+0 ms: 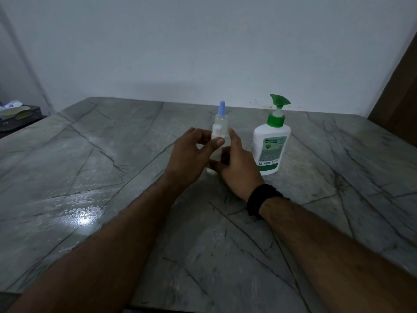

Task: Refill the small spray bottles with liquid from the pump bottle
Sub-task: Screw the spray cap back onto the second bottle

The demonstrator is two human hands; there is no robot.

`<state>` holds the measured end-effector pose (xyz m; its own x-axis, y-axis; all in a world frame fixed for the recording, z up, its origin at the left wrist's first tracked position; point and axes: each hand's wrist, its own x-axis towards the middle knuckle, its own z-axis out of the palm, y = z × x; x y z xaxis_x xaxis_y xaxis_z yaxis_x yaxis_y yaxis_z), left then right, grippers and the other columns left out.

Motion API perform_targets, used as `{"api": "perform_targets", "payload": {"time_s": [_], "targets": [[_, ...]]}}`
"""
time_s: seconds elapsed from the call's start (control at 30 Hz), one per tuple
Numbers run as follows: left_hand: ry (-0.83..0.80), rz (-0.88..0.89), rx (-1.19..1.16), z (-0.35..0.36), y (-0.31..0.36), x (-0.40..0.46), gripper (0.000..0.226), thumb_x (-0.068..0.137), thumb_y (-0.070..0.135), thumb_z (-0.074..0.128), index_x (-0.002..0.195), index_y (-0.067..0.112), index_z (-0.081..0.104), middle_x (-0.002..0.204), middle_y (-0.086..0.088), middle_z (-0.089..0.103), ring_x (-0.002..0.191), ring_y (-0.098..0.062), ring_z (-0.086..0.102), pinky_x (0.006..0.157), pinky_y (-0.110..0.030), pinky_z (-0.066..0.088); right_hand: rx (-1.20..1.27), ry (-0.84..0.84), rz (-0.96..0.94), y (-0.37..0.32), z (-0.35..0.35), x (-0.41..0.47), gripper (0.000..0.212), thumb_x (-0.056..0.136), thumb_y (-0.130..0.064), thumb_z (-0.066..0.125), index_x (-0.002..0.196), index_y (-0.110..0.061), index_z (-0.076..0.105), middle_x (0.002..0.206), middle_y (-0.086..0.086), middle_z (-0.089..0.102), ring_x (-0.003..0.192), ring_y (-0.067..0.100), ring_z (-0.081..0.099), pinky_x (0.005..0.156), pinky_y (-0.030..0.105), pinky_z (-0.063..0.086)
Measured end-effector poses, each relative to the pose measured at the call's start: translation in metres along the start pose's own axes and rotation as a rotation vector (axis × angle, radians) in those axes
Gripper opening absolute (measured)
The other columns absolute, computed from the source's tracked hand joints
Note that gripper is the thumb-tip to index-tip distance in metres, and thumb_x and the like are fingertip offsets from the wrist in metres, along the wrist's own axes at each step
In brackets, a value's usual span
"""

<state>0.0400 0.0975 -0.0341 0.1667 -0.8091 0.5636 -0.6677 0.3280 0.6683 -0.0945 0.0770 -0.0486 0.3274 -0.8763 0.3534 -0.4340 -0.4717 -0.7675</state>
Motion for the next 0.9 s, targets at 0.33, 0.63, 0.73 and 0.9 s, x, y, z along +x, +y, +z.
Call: {"api": "perform_targets", "payload": {"time_s": [0.33,0.63,0.73,0.9], "targets": [[-0.06,0.005,-0.017,0.0045,-0.0024,-0.0032,0.035,0.091,0.048,0.057,0.115,0.023,0.059,0.102,0.008,0.05,0.091,0.002,0.052,0.073,-0.012,0.042,-0.029,0.015,-0.028,0.0036,0.001,0.0005,0.094,0.09,-0.023,0.072,0.159,-0.015,0.008,0.109,0.002,0.069,0.092,0.009,0.065,0.083,0.015,0.046],[-0.039,-0.05,-0.086,0.0004,-0.0018,-0.0031,0.026,0.091,0.042,0.06,0.107,0.021,0.06,0.103,0.009,0.061,0.093,0.0,0.057,0.077,-0.026,0.051,-0.004,0.002,-0.02,0.0059,0.002,0.0031,0.096,0.089,-0.03,0.073,0.159,-0.021,0.007,0.106,-0.002,0.067,0.081,-0.003,0.057,0.07,0.004,0.038],[-0.098,-0.027,-0.041,-0.0015,-0.0028,-0.0019,0.029,0.097,0.036,0.051,0.114,0.016,0.062,0.107,0.003,0.056,0.089,0.0,0.052,0.071,-0.009,0.039,0.011,-0.002,-0.032,0.0046,0.0016,0.0018,0.096,0.089,-0.029,0.073,0.159,-0.021,0.008,0.121,0.0,0.068,0.079,-0.01,0.053,0.07,0.002,0.037],[-0.134,-0.057,-0.07,0.0008,-0.0032,-0.0027,0.028,0.096,0.047,0.048,0.108,0.025,0.062,0.101,0.01,0.053,0.092,-0.004,0.055,0.071,-0.016,0.043,0.004,-0.001,-0.036,0.0029,0.0002,0.0007,0.093,0.091,-0.027,0.071,0.159,-0.019,0.008,0.125,0.004,0.066,0.098,0.006,0.063,0.088,0.017,0.049]]}}
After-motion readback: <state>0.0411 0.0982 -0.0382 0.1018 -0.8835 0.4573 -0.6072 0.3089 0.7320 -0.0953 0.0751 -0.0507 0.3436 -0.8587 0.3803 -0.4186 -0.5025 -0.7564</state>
